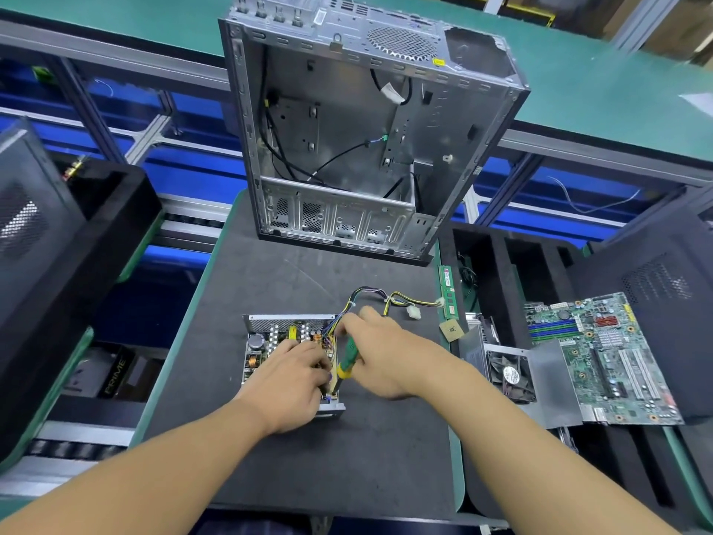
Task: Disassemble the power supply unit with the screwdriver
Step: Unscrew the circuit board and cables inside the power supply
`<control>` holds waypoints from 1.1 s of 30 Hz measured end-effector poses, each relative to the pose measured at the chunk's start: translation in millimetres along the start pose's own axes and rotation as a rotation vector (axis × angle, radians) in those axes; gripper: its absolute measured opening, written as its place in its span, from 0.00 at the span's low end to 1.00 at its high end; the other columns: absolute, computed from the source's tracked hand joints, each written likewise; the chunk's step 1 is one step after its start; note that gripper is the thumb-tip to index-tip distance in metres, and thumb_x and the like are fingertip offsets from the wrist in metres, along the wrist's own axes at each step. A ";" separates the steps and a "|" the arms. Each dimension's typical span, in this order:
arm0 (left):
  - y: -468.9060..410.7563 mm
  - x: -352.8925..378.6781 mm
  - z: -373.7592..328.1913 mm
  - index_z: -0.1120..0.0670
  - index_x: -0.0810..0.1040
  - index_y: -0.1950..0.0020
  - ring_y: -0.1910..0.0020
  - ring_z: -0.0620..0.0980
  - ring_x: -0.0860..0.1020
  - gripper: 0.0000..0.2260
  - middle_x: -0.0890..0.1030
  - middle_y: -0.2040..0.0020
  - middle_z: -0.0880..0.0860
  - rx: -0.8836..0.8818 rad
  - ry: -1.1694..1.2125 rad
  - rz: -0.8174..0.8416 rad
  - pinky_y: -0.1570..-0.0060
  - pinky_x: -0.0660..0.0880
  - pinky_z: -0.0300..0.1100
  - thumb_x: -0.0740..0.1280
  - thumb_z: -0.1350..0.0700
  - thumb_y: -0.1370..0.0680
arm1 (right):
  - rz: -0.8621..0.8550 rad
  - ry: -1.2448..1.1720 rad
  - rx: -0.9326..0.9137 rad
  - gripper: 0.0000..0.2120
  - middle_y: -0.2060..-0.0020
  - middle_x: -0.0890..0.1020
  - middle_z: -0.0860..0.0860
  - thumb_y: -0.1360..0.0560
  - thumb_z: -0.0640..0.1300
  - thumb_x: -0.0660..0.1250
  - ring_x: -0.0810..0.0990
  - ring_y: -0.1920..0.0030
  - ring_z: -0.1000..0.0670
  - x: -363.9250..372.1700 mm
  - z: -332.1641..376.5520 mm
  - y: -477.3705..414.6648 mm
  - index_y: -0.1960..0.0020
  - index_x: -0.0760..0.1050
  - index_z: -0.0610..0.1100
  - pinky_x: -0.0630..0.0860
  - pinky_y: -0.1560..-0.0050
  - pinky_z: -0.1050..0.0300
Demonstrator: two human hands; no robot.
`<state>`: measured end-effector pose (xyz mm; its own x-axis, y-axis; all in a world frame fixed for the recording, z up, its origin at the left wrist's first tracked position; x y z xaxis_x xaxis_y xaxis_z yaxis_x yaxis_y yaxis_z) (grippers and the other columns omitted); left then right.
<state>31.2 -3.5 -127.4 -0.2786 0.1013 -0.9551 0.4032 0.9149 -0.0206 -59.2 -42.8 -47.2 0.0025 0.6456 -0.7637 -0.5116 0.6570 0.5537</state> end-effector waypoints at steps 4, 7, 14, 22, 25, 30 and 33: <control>-1.5 1.0 -0.6 0.48 0.84 0.58 0.45 0.48 0.76 0.17 0.79 0.51 0.44 0.009 -0.006 0.010 0.44 0.62 0.41 0.54 0.54 0.29 | 0.038 -0.077 0.118 0.21 0.40 0.72 0.47 0.22 0.59 0.59 0.74 0.45 0.44 0.2 -8.0 1.5 0.36 0.66 0.47 0.72 0.49 0.50; -0.7 -2.4 -0.8 0.47 0.84 0.61 0.48 0.47 0.77 0.12 0.79 0.53 0.43 0.002 -0.003 -0.013 0.47 0.61 0.39 0.61 0.56 0.31 | -0.111 0.173 0.008 0.15 0.45 0.76 0.43 0.16 0.52 0.53 0.76 0.45 0.39 -9.9 6.6 4.9 0.41 0.71 0.44 0.75 0.51 0.48; -0.3 -6.3 -4.8 0.48 0.82 0.64 0.51 0.48 0.78 0.11 0.79 0.56 0.44 0.013 0.002 -0.034 0.49 0.62 0.40 0.60 0.56 0.32 | 0.062 -0.029 0.024 0.19 0.37 0.68 0.47 0.23 0.47 0.59 0.66 0.34 0.44 4.9 4.3 2.8 0.33 0.63 0.47 0.70 0.38 0.43; -0.5 -2.4 -1.9 0.47 0.84 0.62 0.49 0.46 0.78 0.16 0.79 0.54 0.42 0.000 0.001 -0.019 0.48 0.63 0.40 0.55 0.54 0.31 | -0.127 0.134 0.066 0.09 0.44 0.73 0.44 0.17 0.48 0.54 0.75 0.44 0.38 -8.5 0.0 5.6 0.41 0.64 0.44 0.68 0.55 0.49; -0.2 -0.9 -0.3 0.47 0.84 0.61 0.49 0.46 0.78 0.16 0.79 0.54 0.42 0.003 0.015 -0.026 0.48 0.63 0.40 0.56 0.54 0.30 | 0.024 0.017 0.025 0.16 0.40 0.66 0.46 0.23 0.43 0.59 0.65 0.37 0.43 -0.7 0.1 5.4 0.36 0.62 0.46 0.69 0.45 0.47; -0.4 -0.7 -0.6 0.47 0.83 0.62 0.49 0.46 0.77 0.15 0.78 0.53 0.42 0.000 0.021 -0.008 0.48 0.62 0.40 0.55 0.54 0.31 | -0.083 0.054 0.120 0.15 0.43 0.72 0.44 0.18 0.57 0.53 0.76 0.45 0.37 -2.9 -5.2 6.7 0.42 0.61 0.45 0.69 0.56 0.47; -0.6 2.2 0.7 0.47 0.84 0.59 0.45 0.45 0.76 0.16 0.78 0.51 0.42 -0.013 0.010 0.020 0.46 0.61 0.40 0.55 0.53 0.29 | -0.189 0.172 0.044 0.08 0.47 0.74 0.45 0.17 0.48 0.55 0.77 0.49 0.38 -6.3 0.7 5.2 0.44 0.61 0.44 0.67 0.59 0.50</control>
<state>31.0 -4.1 -129.6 -0.2792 0.1238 -0.9522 0.3977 0.9175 0.0026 -61.3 -43.2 -39.3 -0.0537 0.4366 -0.8981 -0.4783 0.7782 0.4069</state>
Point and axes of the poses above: each hand's wrist, its own y-axis away from the middle knuckle, its own x-axis out of the palm, z = x × y, the point moved 8 cm from there along -y, towards the middle knuckle
